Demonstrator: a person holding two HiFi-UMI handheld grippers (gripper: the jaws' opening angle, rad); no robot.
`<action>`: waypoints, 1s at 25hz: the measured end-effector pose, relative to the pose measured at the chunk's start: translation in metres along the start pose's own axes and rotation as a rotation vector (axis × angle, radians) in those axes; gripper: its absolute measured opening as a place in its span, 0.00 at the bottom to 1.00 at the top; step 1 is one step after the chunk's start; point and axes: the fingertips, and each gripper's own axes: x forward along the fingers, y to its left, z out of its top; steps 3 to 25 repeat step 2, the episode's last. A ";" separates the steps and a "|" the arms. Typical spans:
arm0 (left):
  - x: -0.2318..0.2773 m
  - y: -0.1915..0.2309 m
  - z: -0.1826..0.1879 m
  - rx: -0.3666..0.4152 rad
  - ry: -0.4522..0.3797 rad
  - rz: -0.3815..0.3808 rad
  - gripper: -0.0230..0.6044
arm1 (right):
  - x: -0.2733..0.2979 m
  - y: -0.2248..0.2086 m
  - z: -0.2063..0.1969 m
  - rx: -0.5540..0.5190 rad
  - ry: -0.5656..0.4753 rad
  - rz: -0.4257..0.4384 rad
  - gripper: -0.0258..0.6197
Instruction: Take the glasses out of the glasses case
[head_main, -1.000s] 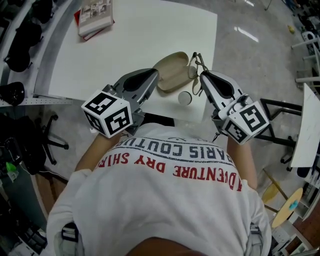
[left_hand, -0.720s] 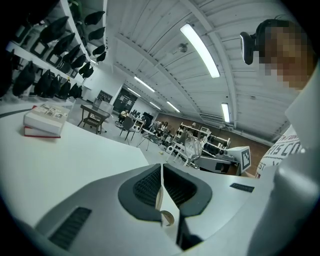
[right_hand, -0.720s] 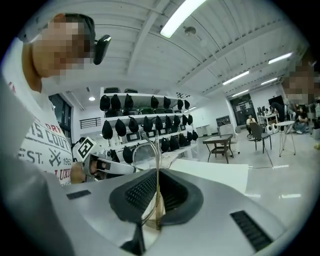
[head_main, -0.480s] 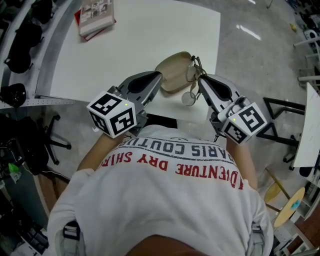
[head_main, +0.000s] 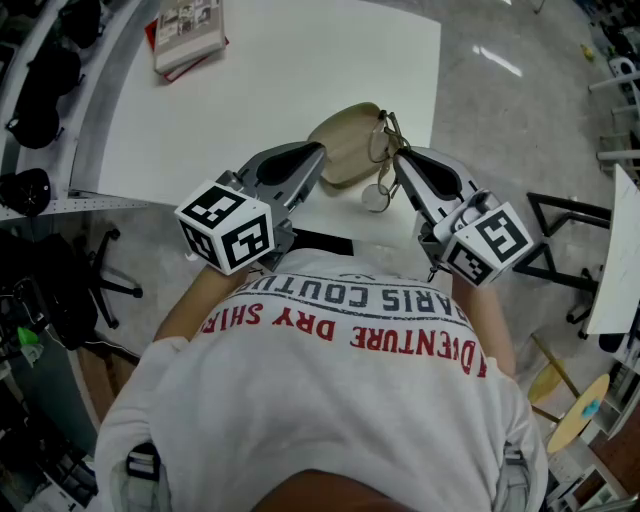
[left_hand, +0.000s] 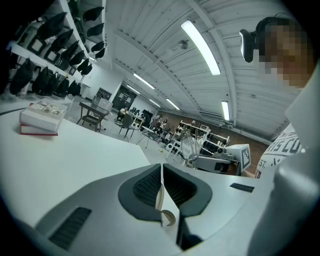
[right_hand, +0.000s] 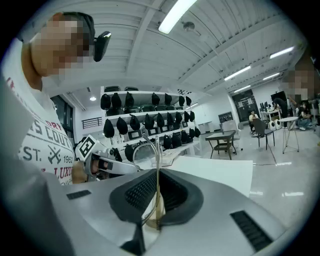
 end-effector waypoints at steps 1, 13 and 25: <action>0.000 0.001 -0.001 -0.001 0.001 0.001 0.09 | 0.001 -0.001 -0.001 0.000 0.001 0.000 0.09; 0.001 0.003 -0.001 -0.001 0.002 0.003 0.09 | 0.001 -0.002 -0.001 0.000 0.002 0.000 0.09; 0.001 0.003 -0.001 -0.001 0.002 0.003 0.09 | 0.001 -0.002 -0.001 0.000 0.002 0.000 0.09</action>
